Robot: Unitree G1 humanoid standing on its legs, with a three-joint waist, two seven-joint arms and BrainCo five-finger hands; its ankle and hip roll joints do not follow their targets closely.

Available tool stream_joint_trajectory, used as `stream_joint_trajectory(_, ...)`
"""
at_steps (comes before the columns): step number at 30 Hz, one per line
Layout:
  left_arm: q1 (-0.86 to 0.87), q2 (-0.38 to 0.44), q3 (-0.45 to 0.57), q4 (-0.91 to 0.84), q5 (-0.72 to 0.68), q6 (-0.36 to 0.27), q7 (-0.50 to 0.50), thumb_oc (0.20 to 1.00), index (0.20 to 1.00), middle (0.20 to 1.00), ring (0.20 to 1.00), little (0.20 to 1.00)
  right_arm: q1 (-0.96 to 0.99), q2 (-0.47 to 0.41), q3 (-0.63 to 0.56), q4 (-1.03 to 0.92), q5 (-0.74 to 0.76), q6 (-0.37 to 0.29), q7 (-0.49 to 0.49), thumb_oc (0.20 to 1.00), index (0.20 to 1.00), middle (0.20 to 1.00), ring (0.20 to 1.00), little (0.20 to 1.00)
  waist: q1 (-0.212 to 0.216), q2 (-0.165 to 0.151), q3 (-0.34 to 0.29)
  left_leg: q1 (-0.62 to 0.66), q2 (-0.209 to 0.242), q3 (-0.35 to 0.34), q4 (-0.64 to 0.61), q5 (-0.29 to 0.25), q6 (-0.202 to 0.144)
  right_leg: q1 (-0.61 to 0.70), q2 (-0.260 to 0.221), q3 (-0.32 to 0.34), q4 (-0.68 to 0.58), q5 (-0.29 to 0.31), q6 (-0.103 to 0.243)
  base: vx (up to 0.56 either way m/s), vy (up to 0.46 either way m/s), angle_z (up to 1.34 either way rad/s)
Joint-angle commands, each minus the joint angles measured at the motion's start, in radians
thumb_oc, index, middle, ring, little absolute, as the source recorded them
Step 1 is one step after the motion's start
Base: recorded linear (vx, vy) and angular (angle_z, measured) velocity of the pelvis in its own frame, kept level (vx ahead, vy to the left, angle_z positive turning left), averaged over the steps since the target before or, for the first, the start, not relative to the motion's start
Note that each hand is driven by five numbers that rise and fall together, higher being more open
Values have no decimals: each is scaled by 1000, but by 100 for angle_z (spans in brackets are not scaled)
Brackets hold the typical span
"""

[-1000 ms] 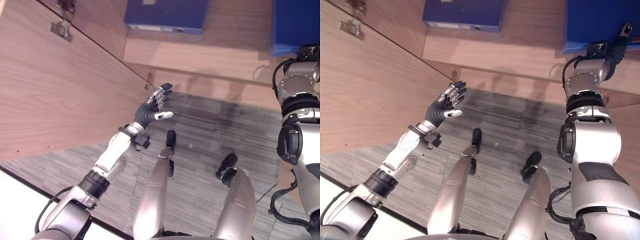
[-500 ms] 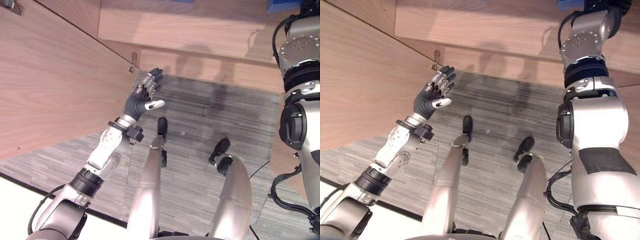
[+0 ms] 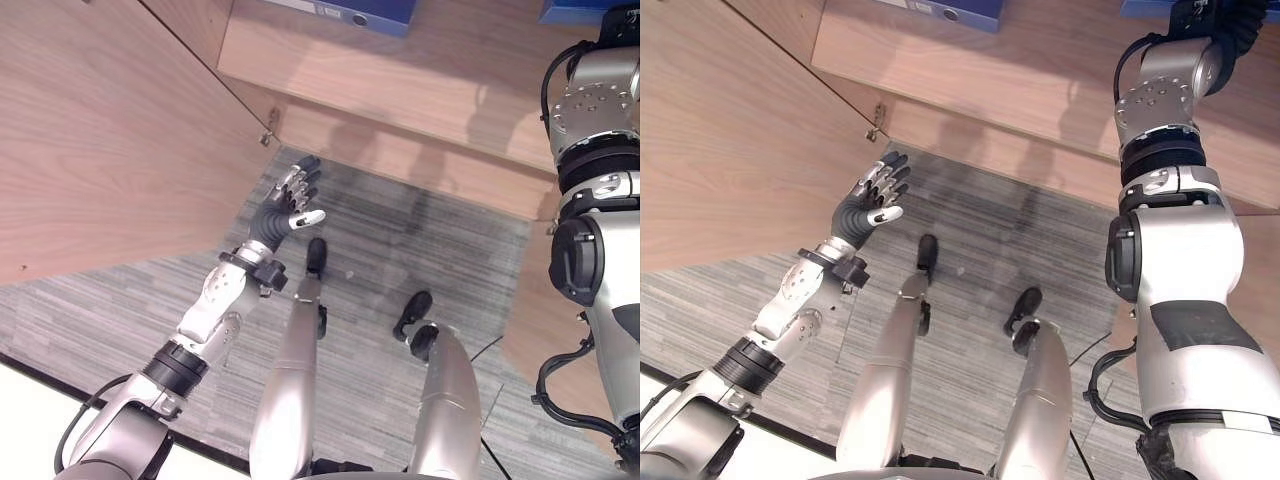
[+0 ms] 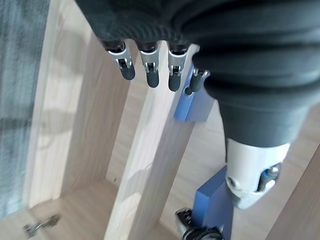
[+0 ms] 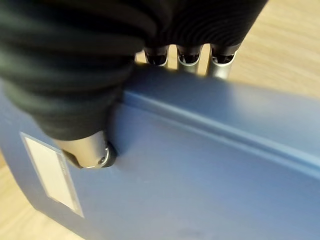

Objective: Put the empty folder in the office cabinet

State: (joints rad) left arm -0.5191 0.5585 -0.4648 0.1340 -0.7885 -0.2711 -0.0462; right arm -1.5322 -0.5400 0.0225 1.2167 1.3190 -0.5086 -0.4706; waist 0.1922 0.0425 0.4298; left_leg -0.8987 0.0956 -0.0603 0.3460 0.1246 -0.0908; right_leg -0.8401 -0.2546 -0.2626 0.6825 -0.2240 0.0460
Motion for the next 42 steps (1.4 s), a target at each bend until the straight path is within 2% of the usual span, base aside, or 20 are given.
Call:
stream_joint_trajectory(1,-21,10,39,-26,-35,-54,-18,1000,1000,1000,1000,1000,8,-31,55,-113,-27,8,84,200,200,200,200,200,44,-62,-69,37,-54,31,-78,-90,8,222,87,-19,-71,-105,98,66,8,-3)
stream_joint_trajectory(2,-20,14,40,-28,-35,-53,-18,1000,1000,1000,1000,1000,9,-29,53,-114,-27,8,84,200,200,200,200,200,45,-64,-66,43,-55,32,-81,-90,10,226,87,-17,-73,-101,102,26,64,-4)
stream_joint_trajectory(3,-38,57,60,-33,-40,-65,-16,1000,1000,1000,1000,1000,8,-11,49,-123,-25,10,94,200,200,200,200,200,34,-67,-30,74,-62,24,-85,-111,29,182,77,-7,-7,22,164,-46,126,-8)
stream_joint_trajectory(4,-43,62,75,-29,-51,-66,-13,1000,1000,1000,1000,1000,-6,2,45,-130,-19,11,101,200,200,200,200,200,36,-50,-7,79,-43,29,-96,-83,50,131,78,-14,59,98,192,80,131,-9)
stream_joint_trajectory(5,-51,54,79,-18,-53,-70,-7,1000,1000,1000,1000,1000,-14,-3,51,-134,-21,13,98,200,200,200,200,200,25,-39,-10,94,-44,16,-104,-111,50,98,74,7,98,84,211,130,85,-14)
stream_joint_trajectory(7,-61,25,76,-13,-52,-72,-4,1000,1000,1000,1000,1000,-20,-15,56,-159,-21,10,102,200,200,200,200,200,12,-13,-6,110,-44,7,-121,-114,50,44,61,20,85,62,204,182,-36,11)
stream_joint_trajectory(8,-70,-1,78,-17,-57,-68,-9,1000,1000,1000,1000,1000,-19,-44,50,-163,-18,7,104,200,200,200,200,200,11,-5,-1,106,-45,-1,-136,-117,32,40,-13,9,-64,79,180,157,-206,37)
stream_joint_trajectory(11,-108,-3,50,-3,-60,-69,-11,1000,1000,1000,1000,1000,-34,-96,68,-157,-9,1,96,200,200,200,200,200,4,18,7,126,-21,-18,-167,-137,-15,25,-126,40,-346,212,202,130,-314,15)
stream_joint_trajectory(13,-120,-6,38,-3,-52,-68,-33,1000,1000,1000,1000,1000,-35,-126,73,-146,-10,17,94,200,200,200,200,200,-8,16,18,110,-47,-17,-149,-115,-25,53,-120,73,-459,321,212,18,-156,9)
stream_joint_trajectory(14,-122,-6,39,-3,-53,-68,-32,1000,1000,1000,1000,1000,-37,-126,73,-146,-10,18,95,200,200,200,200,200,-7,16,10,119,-43,-25,-151,-138,-27,62,-114,82,-461,298,216,49,-247,59)
stream_joint_trajectory(15,-97,-14,68,-9,-58,-77,-35,1000,1000,1000,1000,1000,-26,-133,71,-145,-12,8,97,200,200,200,200,200,-9,15,13,97,-39,-14,-140,-108,-33,64,-107,57,-464,340,215,32,-208,65)
stream_joint_trajectory(17,-84,-20,81,-10,-61,-77,-31,1000,1000,1000,1000,1000,-32,-134,76,-156,-12,2,98,200,200,200,200,200,-9,14,-1,93,-29,-30,-148,-125,-35,57,-95,67,-456,311,216,46,-174,20)
stream_joint_trajectory(18,-80,-22,83,-11,-61,-77,-31,1000,1000,1000,1000,1000,-32,-132,79,-156,-13,1,97,200,200,200,200,200,-10,16,4,82,-30,-22,-145,-104,-34,45,-100,56,-452,330,212,156,-196,-25)
stream_joint_trajectory(19,-61,-33,100,-9,-69,-74,-25,1000,1000,1000,1000,1000,-51,-137,95,-156,-16,-3,94,200,200,200,200,200,-10,17,-10,79,-8,-43,-152,-130,-40,25,-84,69,-428,285,212,84,-188,-35)
stream_joint_trajectory(24,-6,-23,135,-35,-67,-70,-10,1000,1000,1000,1000,1000,-78,-139,107,-139,4,-33,85,200,200,200,200,200,-4,21,-11,64,42,-109,-147,-131,-47,-37,-26,95,-361,221,188,76,-237,-10)
stream_joint_trajectory(26,26,-20,148,-50,-71,-60,-13,1000,1000,1000,1000,1000,-68,-149,111,-149,-7,-50,77,200,200,200,200,200,-8,29,-1,78,62,-128,-118,-141,-50,-45,9,100,-299,161,164,39,-329,-5)
stream_joint_trajectory(28,24,-20,158,-51,-94,-56,-24,1000,1000,1000,1000,1000,-78,-193,108,-173,-10,-65,70,200,200,200,200,200,-28,53,30,7,53,-85,-6,-122,-51,-52,-3,75,-235,118,137,-3,-315,47)
stream_joint_trajectory(30,43,-37,172,-39,-105,-54,-21,1000,1000,1000,1000,1000,-61,-221,121,-181,-37,-56,63,200,200,200,200,200,-41,69,14,-9,28,2,13,-134,-33,-45,8,53,-234,81,116,-6,-163,75)
stream_joint_trajectory(33,42,-43,159,-54,-109,-46,-36,1000,1000,1000,1000,1000,-56,-221,109,-190,-50,-56,63,200,200,200,200,200,-31,78,16,-14,-17,-28,-5,-141,-28,-46,35,50,-234,76,100,2,-61,64)
stream_joint_trajectory(42,41,-28,147,-87,-94,-43,-45,1000,1000,1000,1000,1000,-85,-201,131,-104,-23,-30,85,200,200,200,200,200,-39,91,-25,-39,-9,-31,-11,-160,-30,-88,14,43,-193,71,113,35,-2,-5)
